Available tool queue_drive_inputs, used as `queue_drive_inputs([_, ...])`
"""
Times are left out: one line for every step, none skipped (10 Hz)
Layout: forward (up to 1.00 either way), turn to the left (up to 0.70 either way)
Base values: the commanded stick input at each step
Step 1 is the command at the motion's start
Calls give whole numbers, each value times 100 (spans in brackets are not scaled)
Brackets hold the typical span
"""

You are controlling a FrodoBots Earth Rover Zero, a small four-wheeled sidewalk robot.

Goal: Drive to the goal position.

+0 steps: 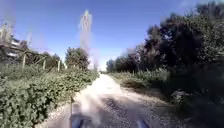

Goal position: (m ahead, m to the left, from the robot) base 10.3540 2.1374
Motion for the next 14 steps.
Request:
queue_drive_inputs([50, 0])
queue_drive_inputs([50, 0])
queue_drive_inputs([50, 0])
queue_drive_inputs([50, 0])
queue_drive_inputs([50, 0])
queue_drive_inputs([50, 0])
queue_drive_inputs([50, 0])
queue_drive_inputs([50, 0])
queue_drive_inputs([50, 0])
queue_drive_inputs([50, 0])
queue_drive_inputs([50, 0])
queue_drive_inputs([50, 0])
queue_drive_inputs([50, 0])
queue_drive_inputs([50, 0])
